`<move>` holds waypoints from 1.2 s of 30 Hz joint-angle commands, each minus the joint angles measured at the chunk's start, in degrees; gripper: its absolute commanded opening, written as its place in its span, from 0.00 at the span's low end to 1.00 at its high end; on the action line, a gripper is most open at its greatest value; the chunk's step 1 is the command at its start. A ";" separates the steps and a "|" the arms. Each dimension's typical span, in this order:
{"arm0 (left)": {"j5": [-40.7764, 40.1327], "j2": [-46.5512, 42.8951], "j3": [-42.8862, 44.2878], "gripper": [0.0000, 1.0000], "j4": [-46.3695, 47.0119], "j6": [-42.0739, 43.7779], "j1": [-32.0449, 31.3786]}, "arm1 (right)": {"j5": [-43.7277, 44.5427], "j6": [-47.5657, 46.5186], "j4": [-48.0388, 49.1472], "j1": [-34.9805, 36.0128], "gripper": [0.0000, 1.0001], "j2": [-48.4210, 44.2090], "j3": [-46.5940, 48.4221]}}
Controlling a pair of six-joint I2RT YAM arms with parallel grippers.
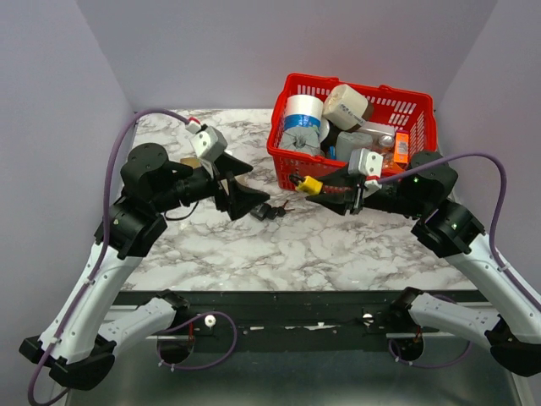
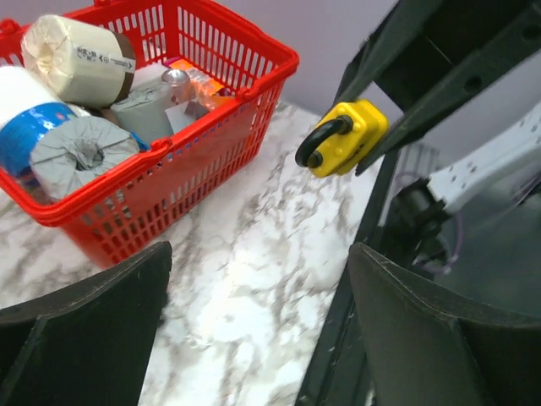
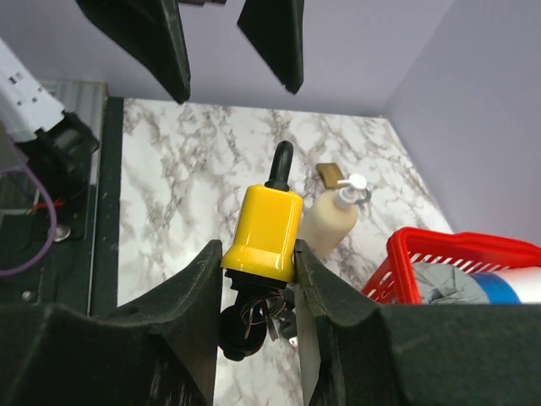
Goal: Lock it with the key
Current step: Lock the lock.
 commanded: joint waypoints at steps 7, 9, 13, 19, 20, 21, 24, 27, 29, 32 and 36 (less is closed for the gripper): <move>1.52 2.77 -10.76 0.99 31.55 -42.67 2.46 | 8.67 4.50 18.80 1.68 0.01 4.51 1.04; 0.21 3.30 -11.47 0.99 34.72 -46.29 2.46 | 11.56 3.71 21.35 2.90 0.01 5.48 0.78; -1.90 3.74 -14.10 0.99 37.72 -52.01 2.46 | 17.01 2.74 25.74 4.84 0.01 6.97 -0.54; -5.24 3.13 -19.02 0.99 41.05 -52.72 2.46 | 22.82 0.19 27.94 8.71 0.01 9.87 -0.54; -5.51 3.22 -19.21 0.99 41.49 -52.89 2.46 | 23.27 -0.16 28.21 9.15 0.01 10.14 -0.54; -6.03 3.13 -19.21 0.99 41.32 -53.24 2.46 | 23.71 -0.42 28.30 9.76 0.01 10.40 -0.45; -8.32 2.34 -19.56 0.99 40.53 -52.55 2.55 | 24.68 -0.34 28.12 10.21 0.01 11.11 -0.36; -9.11 1.81 -19.82 0.97 39.83 -52.55 2.55 | 26.25 0.10 27.86 10.47 0.01 11.55 -0.45; -9.11 1.64 -20.17 0.94 40.00 -52.81 2.64 | 27.57 0.36 27.68 10.65 0.01 11.72 -0.63; -9.29 2.07 -20.35 0.92 41.32 -54.29 3.16 | 27.84 0.63 28.12 10.82 0.01 11.81 -0.98; -9.90 3.74 -20.52 0.88 42.72 -56.94 4.04 | 28.37 0.45 28.38 11.26 0.01 12.25 -0.98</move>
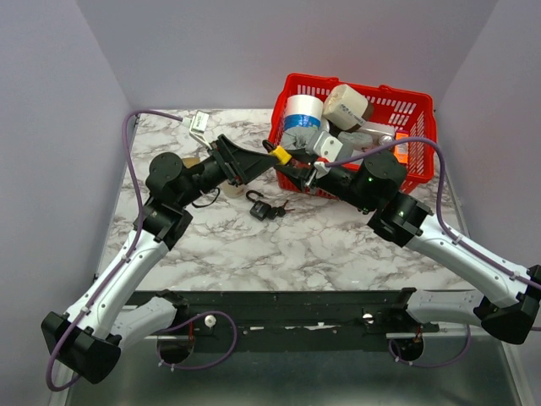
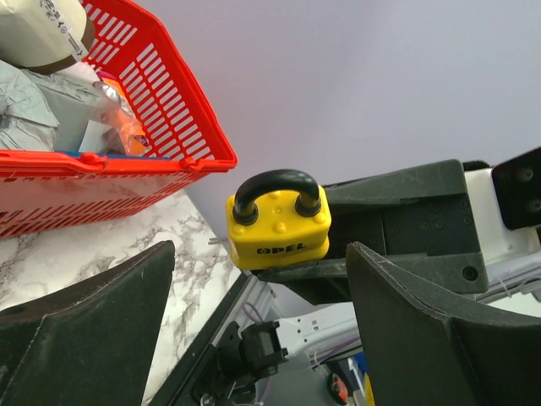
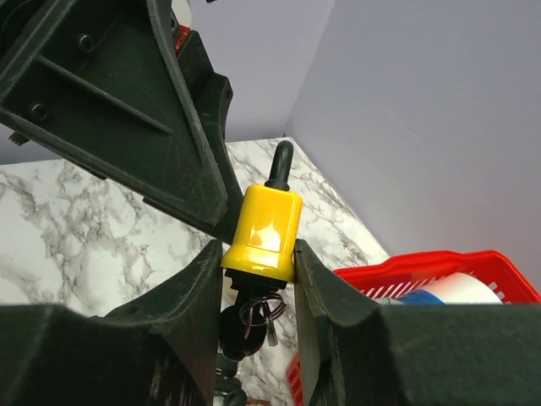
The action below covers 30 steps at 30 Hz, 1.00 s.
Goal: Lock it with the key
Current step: Lock the lock.
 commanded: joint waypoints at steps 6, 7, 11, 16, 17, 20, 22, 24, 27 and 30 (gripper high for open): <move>-3.35 1.91 -1.03 0.81 4.95 -4.97 1.36 | 5.63 -1.43 7.30 1.36 0.01 1.92 -0.30; -3.44 2.00 -1.21 0.81 5.21 -4.97 1.44 | 6.15 -1.78 7.39 1.45 0.01 2.18 -0.39; -3.35 1.74 -1.91 0.79 6.09 -4.97 1.53 | 6.07 -1.96 8.18 1.62 0.01 2.97 -0.30; -3.62 1.47 -2.17 0.76 5.56 -4.88 1.97 | 6.07 -1.61 8.70 1.98 0.01 3.94 0.22; -3.70 1.47 -2.35 0.75 6.08 -4.80 1.97 | 6.25 -1.44 8.79 2.15 0.01 4.12 0.49; -4.58 2.00 -2.09 0.72 6.44 -4.88 2.06 | 5.90 -0.82 8.71 2.15 0.01 4.73 0.93; -5.20 2.35 -1.91 0.70 6.70 -4.97 2.32 | 5.55 -0.56 8.71 2.24 0.01 4.91 1.19; -5.37 2.70 -1.74 0.65 7.49 -5.41 2.32 | 5.46 -0.47 8.71 2.42 0.01 5.08 1.28; -5.29 2.88 -1.73 0.61 7.76 -5.50 2.32 | 5.63 -0.55 8.70 2.51 0.01 5.26 1.37; -5.38 2.53 -2.35 0.64 6.62 -5.41 2.41 | 6.25 -0.64 8.88 2.42 0.01 5.52 1.37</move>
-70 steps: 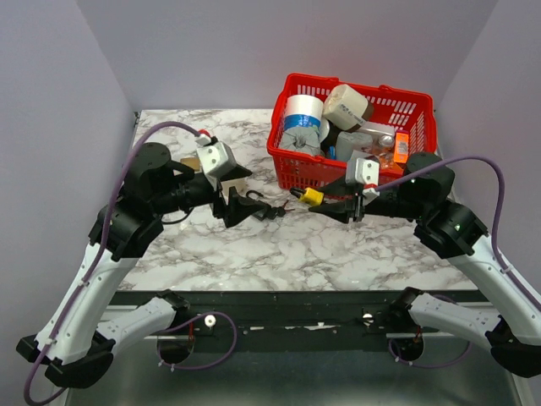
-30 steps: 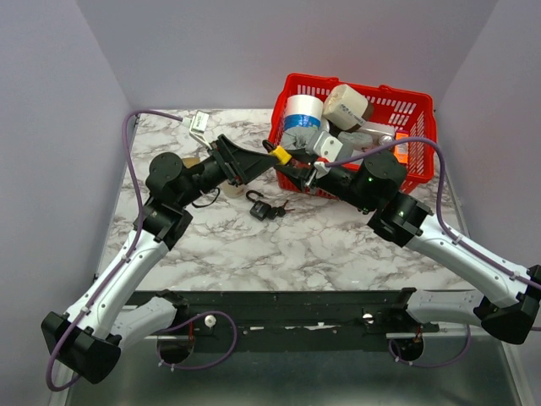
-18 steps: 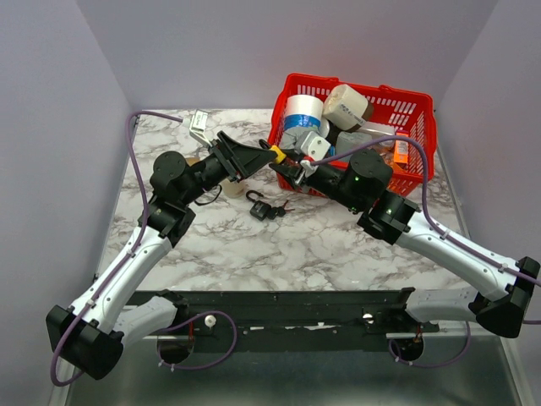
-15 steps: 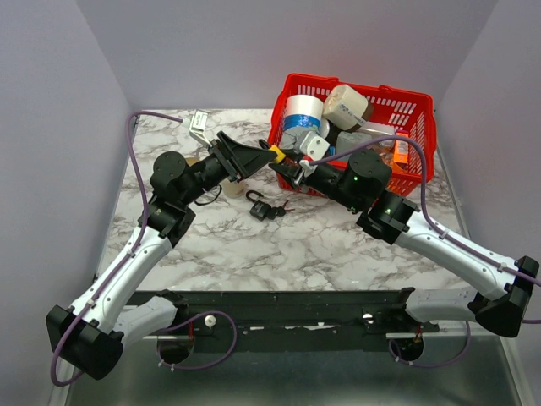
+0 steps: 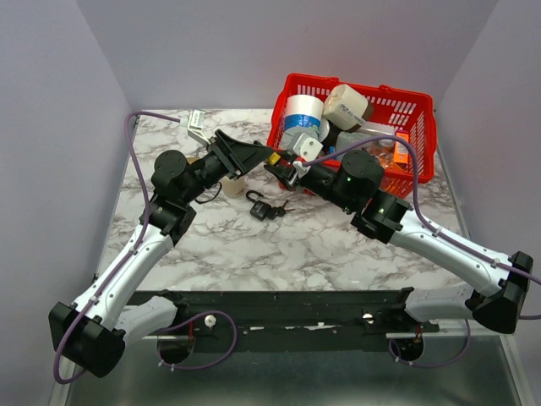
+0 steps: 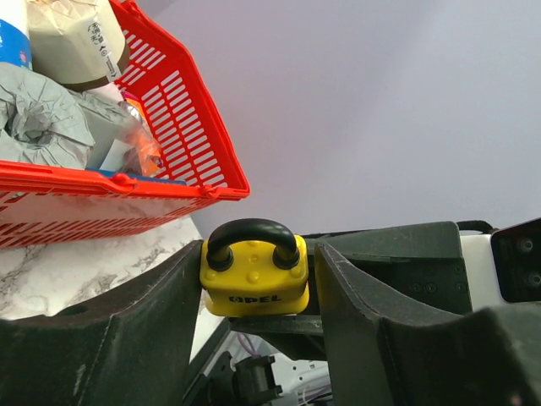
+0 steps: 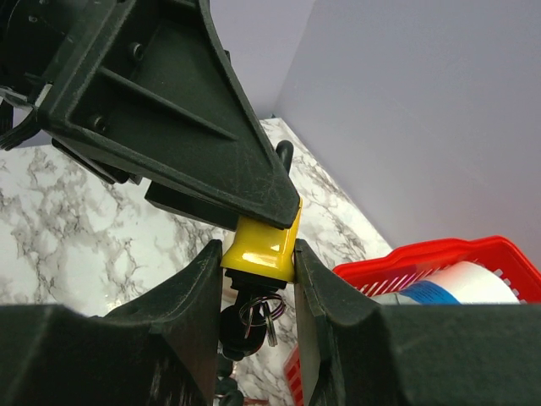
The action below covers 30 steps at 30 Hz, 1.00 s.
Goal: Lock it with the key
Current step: Lock the lock.
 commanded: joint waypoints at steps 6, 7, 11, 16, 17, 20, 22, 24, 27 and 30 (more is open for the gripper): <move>-1.53 -1.06 -1.48 0.74 0.29 -0.49 0.27 | 1.64 0.85 5.67 0.56 0.01 0.63 1.58; -1.62 -1.15 -1.65 0.75 -0.14 -0.41 0.27 | 1.55 1.02 5.67 0.73 0.01 0.72 1.67; -1.44 -1.41 -2.79 0.72 -0.94 -0.32 0.36 | 1.37 1.37 5.76 0.65 0.01 0.89 1.94; -1.09 -1.67 -3.41 0.66 -0.41 -1.11 0.27 | 0.41 1.90 5.49 0.65 0.01 0.98 1.85; -1.00 -1.68 -3.59 0.63 -0.50 -1.28 0.18 | -0.29 1.99 5.41 0.65 0.01 0.90 1.76; -0.65 -1.85 -3.68 0.52 -0.24 -1.20 0.18 | -1.00 2.34 4.97 0.65 0.01 0.89 1.58; -0.65 -1.94 -3.85 0.43 0.20 -1.02 0.18 | -1.00 3.04 4.71 0.65 0.01 0.98 1.58; -0.74 -2.11 -3.68 0.23 0.21 -0.93 0.44 | -1.09 4.97 3.13 0.65 0.04 0.72 2.37; 0.75 -2.12 -2.45 0.00 -1.55 -1.28 3.15 | -2.84 8.05 -2.40 0.56 0.42 0.02 4.39; 3.64 -2.73 -1.13 0.00 -2.96 -0.85 5.54 | -4.16 9.46 -8.28 0.21 0.71 -2.00 5.45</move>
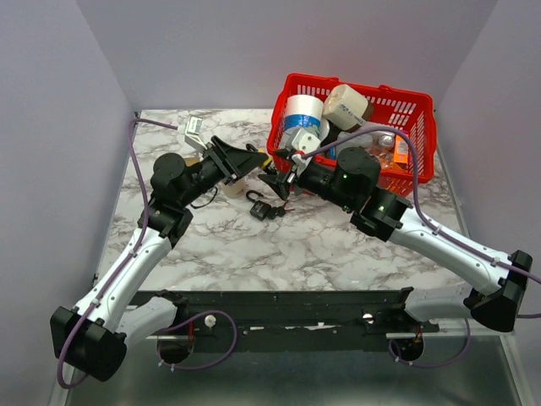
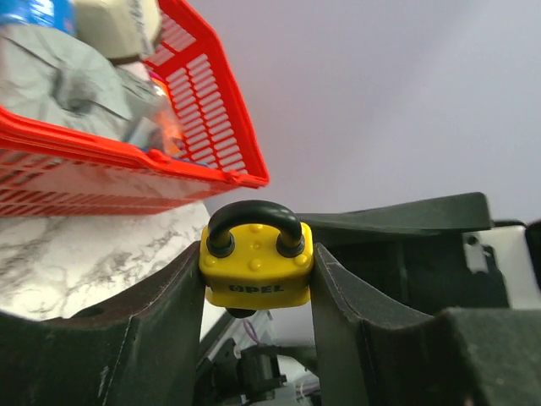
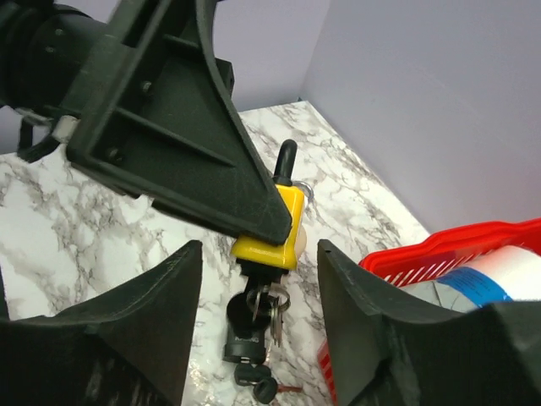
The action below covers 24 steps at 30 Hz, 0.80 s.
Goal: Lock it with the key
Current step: Lock the lock.
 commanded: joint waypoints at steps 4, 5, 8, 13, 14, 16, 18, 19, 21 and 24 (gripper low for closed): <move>5.43 -2.47 2.79 0.00 -1.94 2.16 5.33 | -7.37 3.89 -10.09 -1.20 0.64 -6.94 3.86; 5.88 -2.73 2.70 0.00 -1.94 2.25 5.33 | -7.55 3.45 -10.89 -1.37 0.60 -8.07 3.77; 6.85 -3.18 2.44 0.00 -1.07 1.46 5.33 | -6.33 1.78 -14.23 -1.37 0.46 -8.35 3.68; 6.67 -3.00 2.87 0.00 -1.15 1.63 5.24 | -8.16 0.19 -15.82 -1.46 0.36 -7.21 4.12; 6.85 -3.00 2.96 0.00 -1.23 1.54 5.24 | -8.51 0.19 -15.82 -1.46 0.35 -6.86 4.64; 6.59 -2.91 3.05 0.00 -1.41 1.63 4.98 | -8.25 0.37 -15.73 -1.46 0.34 -5.10 5.35; 5.89 -2.83 2.96 0.00 -1.76 2.07 4.72 | -7.82 0.63 -14.94 -1.37 0.32 -3.87 6.48; 5.80 -2.83 2.79 0.00 -1.76 1.98 4.63 | -7.73 1.33 -14.68 -1.37 0.32 -2.56 7.10; 5.88 -2.65 2.35 0.00 -1.50 2.07 4.37 | -8.08 1.42 -14.50 -1.37 0.35 -1.41 8.42; 6.06 -2.91 1.91 0.00 -0.97 2.59 4.19 | -10.01 0.99 -13.88 -1.37 0.63 -0.27 8.60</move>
